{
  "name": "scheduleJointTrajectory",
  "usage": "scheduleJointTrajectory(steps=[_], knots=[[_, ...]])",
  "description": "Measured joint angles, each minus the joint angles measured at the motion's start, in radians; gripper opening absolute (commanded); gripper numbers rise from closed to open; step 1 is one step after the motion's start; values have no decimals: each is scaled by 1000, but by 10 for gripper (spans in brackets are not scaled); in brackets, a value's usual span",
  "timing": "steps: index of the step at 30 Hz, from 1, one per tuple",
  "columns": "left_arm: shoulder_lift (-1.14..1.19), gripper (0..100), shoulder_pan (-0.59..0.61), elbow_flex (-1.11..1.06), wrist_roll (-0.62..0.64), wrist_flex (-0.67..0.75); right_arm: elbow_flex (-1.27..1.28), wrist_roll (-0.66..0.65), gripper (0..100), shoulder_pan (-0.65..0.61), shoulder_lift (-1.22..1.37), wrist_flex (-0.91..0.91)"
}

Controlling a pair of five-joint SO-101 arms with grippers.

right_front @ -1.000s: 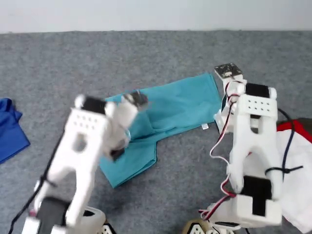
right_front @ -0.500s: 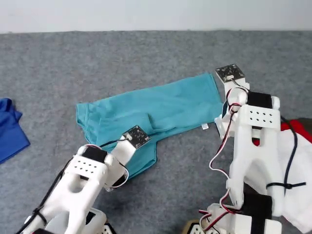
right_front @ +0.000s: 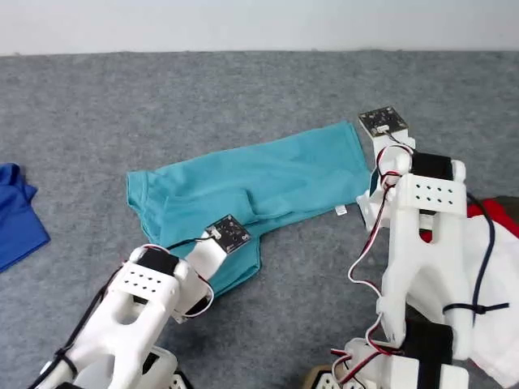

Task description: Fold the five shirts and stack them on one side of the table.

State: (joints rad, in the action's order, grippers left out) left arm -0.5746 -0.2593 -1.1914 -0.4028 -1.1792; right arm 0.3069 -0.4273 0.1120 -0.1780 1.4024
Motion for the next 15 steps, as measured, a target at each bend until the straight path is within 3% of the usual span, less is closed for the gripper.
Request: scheduleJointTrajectory(steps=[15], knots=[[0, 74, -5, 109, 29, 3, 0, 0, 132, 0, 0, 0]])
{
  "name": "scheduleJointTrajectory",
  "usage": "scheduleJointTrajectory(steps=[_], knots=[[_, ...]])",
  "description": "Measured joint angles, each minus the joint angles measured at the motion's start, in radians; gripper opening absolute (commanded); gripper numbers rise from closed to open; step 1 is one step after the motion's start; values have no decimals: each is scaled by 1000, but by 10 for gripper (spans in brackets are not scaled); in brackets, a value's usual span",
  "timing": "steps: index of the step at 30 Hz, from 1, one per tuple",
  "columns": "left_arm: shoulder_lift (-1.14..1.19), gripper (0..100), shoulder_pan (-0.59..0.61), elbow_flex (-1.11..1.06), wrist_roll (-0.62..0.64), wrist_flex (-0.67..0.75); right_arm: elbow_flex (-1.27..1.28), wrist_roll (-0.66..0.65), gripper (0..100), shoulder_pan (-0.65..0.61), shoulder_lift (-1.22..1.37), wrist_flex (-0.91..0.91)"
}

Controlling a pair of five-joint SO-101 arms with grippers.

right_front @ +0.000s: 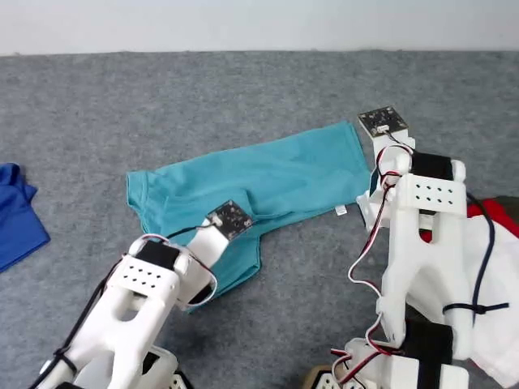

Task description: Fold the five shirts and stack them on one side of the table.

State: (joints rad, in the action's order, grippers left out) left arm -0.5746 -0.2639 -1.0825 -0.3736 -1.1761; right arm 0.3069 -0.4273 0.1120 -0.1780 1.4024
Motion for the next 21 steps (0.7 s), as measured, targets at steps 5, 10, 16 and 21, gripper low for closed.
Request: scheduleJointTrajectory(steps=[5, 10, 16, 21], knots=[[0, 104, -14, 32, 25, -55, 0, 0, 132, -2, 0, 0], [0, 104, -29, 32, 28, -107, 0, 0, 132, -2, 0, 0], [0, 104, -37, -29, 5, -83, 0, 0, 132, -2, 0, 0], [0, 103, -37, -87, 5, -49, 0, 0, 132, -2, 0, 0]])
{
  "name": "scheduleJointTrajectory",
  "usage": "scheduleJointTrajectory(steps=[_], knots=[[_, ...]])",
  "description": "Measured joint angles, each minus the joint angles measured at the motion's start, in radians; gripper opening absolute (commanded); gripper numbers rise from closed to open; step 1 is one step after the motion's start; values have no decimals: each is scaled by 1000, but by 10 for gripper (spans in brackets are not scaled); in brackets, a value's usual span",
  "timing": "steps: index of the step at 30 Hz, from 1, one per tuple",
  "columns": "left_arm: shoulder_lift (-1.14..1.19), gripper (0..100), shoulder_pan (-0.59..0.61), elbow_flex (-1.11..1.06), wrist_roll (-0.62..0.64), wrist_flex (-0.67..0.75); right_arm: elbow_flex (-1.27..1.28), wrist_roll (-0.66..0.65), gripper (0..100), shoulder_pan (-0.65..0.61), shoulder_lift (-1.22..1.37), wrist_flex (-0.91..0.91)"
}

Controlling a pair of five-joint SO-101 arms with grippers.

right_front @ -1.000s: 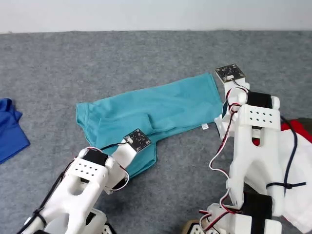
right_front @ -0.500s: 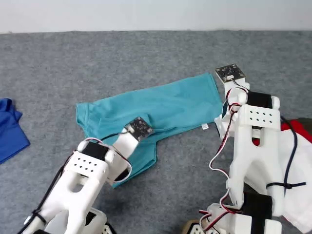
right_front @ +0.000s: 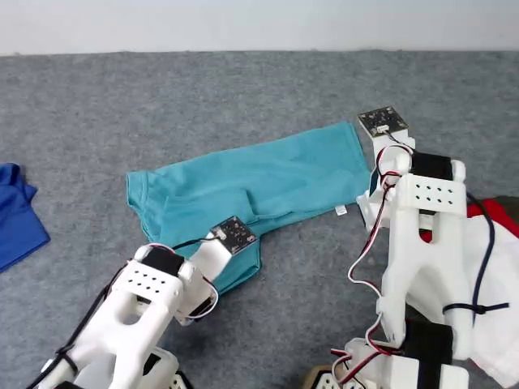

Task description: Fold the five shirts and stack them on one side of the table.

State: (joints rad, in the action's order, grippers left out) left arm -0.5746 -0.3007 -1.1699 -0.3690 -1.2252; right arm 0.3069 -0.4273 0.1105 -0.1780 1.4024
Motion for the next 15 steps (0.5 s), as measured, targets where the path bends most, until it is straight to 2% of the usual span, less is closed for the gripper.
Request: scheduleJointTrajectory(steps=[8, 15], knots=[[-3, 103, 0, -9, -43, 5, 0, 0, 132, 0, 0, 0], [-3, 98, 21, -74, -54, 121, 0, 0, 132, 0, 0, 0]])
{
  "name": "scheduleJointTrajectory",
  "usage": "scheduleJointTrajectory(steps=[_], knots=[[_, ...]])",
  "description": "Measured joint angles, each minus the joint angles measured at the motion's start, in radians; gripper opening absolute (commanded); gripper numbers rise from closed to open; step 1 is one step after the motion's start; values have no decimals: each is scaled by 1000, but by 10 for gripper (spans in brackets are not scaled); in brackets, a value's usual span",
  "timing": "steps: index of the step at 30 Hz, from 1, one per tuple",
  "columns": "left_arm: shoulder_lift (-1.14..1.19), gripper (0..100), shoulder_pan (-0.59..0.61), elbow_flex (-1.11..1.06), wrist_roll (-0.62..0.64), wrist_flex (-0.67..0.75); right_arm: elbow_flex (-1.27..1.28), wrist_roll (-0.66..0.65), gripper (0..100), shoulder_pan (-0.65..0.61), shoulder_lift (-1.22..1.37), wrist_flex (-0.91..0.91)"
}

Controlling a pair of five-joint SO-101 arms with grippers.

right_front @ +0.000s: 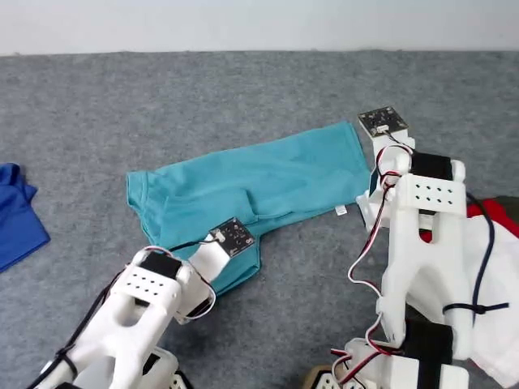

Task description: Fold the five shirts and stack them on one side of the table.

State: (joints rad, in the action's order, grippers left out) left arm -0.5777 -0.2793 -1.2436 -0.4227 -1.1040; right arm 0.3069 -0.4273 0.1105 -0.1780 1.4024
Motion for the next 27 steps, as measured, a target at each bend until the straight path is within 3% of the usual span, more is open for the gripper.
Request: scheduleJointTrajectory(steps=[9, 27], knots=[[-2, 16, -6, -28, 0, 18, 0, 0, 132, 2, 0, 0], [-2, 14, -3, 135, 0, 18, 0, 0, 132, 2, 0, 0]])
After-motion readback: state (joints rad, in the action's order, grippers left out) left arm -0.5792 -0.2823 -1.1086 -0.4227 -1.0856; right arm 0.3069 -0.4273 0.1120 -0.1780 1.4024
